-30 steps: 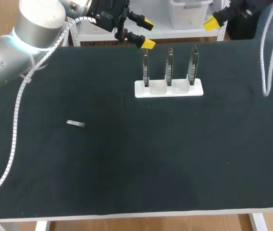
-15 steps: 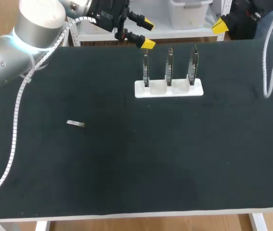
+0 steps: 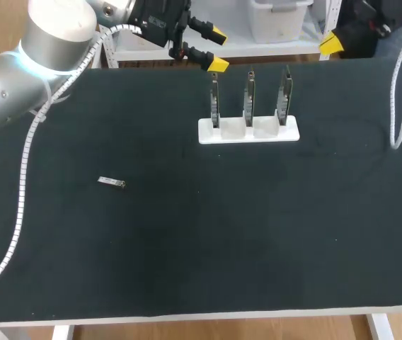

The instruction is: Pick up the optical module with the left hand, and insert it into the network port with the right hand.

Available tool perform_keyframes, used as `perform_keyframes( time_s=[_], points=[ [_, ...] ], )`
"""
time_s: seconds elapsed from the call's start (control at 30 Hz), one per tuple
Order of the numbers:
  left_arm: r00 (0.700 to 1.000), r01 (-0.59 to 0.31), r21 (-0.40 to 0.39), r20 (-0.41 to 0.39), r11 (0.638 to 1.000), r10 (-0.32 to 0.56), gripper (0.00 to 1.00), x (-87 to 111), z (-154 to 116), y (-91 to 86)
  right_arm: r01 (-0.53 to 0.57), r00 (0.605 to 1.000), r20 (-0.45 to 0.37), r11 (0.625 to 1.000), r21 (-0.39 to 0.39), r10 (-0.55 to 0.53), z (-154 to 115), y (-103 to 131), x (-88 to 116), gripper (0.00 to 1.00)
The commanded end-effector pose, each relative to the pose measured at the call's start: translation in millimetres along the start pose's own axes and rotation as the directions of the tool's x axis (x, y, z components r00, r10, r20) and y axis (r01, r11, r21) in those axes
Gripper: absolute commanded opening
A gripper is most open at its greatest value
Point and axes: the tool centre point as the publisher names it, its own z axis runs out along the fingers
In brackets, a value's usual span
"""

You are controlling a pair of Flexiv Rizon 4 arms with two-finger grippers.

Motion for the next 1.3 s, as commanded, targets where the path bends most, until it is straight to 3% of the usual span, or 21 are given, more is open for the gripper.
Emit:
perform_keyframes(
  time_s=[0.03,0.9,0.93,0.97,1.3],
  points=[
    [1.000,-0.002,-0.007,0.001,1.000,0.002,1.00,0.6,0.2,-2.6,0.003,1.000,-0.004,0.948,-0.317,-0.005,-0.6,-10.6,-2.2,0.00],
    [1.000,-0.002,-0.007,0.001,1.000,0.002,1.00,0.6,0.2,-2.6,0.011,0.999,-0.030,0.933,-0.359,-0.023,7.6,-17.8,-0.4,0.00],
    [1.000,-0.002,-0.007,0.001,1.000,0.002,1.00,0.6,0.2,-2.6,0.011,0.999,-0.030,0.933,-0.359,-0.023,7.6,-17.8,-0.4,0.43],
    [1.000,-0.002,-0.007,0.001,1.000,0.002,1.00,0.6,0.2,-2.6,0.011,0.999,-0.030,0.933,-0.359,-0.023,7.6,-17.8,-0.4,1.00],
    [1.000,-0.002,-0.007,0.001,1.000,0.002,1.00,0.6,0.2,-2.6,0.011,0.999,-0.030,0.933,-0.359,-0.023,7.6,-17.8,-0.4,1.00]
  ],
)
